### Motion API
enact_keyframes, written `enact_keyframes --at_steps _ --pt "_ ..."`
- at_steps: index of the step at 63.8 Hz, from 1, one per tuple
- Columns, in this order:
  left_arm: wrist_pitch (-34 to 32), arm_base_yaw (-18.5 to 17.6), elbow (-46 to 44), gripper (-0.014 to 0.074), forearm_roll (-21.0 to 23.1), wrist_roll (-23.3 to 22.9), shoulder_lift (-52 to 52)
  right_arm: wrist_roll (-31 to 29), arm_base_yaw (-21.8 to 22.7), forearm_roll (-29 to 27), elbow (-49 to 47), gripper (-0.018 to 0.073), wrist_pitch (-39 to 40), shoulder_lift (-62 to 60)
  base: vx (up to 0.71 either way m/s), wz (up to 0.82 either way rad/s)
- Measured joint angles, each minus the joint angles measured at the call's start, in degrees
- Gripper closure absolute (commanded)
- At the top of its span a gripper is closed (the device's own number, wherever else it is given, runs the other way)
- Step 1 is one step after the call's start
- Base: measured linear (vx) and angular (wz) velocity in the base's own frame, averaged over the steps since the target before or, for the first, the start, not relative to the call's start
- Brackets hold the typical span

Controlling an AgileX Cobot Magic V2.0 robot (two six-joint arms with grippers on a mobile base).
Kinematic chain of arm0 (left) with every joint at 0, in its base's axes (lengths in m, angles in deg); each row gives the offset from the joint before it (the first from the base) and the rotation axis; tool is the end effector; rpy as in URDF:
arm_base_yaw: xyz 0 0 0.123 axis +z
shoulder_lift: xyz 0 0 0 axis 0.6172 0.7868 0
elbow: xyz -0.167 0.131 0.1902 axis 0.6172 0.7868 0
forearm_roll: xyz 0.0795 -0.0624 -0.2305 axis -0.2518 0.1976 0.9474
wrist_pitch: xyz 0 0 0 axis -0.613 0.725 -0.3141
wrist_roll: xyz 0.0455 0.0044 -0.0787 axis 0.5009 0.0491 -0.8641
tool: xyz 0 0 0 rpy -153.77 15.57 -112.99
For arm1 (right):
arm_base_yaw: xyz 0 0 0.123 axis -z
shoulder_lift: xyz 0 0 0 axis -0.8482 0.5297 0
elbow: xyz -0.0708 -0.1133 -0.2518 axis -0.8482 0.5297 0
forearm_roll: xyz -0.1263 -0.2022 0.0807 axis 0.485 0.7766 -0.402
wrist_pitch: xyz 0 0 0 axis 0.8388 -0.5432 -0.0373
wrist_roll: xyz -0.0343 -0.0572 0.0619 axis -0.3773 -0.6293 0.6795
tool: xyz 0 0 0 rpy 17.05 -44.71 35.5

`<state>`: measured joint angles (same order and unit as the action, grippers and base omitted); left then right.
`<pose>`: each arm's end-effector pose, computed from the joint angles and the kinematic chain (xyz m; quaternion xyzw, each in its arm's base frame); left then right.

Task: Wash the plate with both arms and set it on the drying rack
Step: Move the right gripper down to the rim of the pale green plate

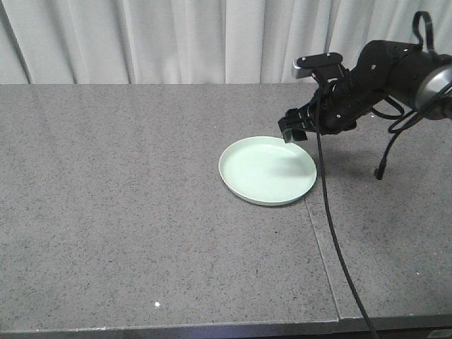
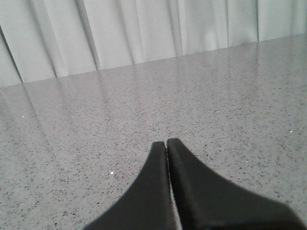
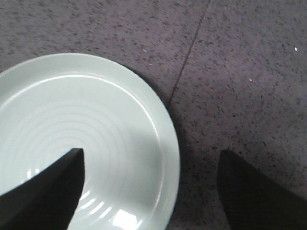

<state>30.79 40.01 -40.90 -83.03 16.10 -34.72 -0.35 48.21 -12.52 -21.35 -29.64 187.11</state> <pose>0.0561 0.0030 0.1899 -0.0100 0.7414 0.0215 0.6706 0.4539 0.0908 0.2604 -0.1599 0.9453 0.0703 0.2754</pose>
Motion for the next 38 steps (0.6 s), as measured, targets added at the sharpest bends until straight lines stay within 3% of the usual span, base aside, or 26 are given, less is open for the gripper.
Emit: enact_keyframes --at_steps 24,38 --pt "0.00 0.00 0.00 0.0603 0.00 0.00 0.00 3.22 -0.06 2.51 -3.53 0.0032 -4.82 7.72 0.00 0.00" --pt "0.00 0.00 0.00 0.0603 0.00 0.00 0.00 3.42 -0.06 2.51 -3.53 0.0211 -5.79 8.16 0.00 0.00"
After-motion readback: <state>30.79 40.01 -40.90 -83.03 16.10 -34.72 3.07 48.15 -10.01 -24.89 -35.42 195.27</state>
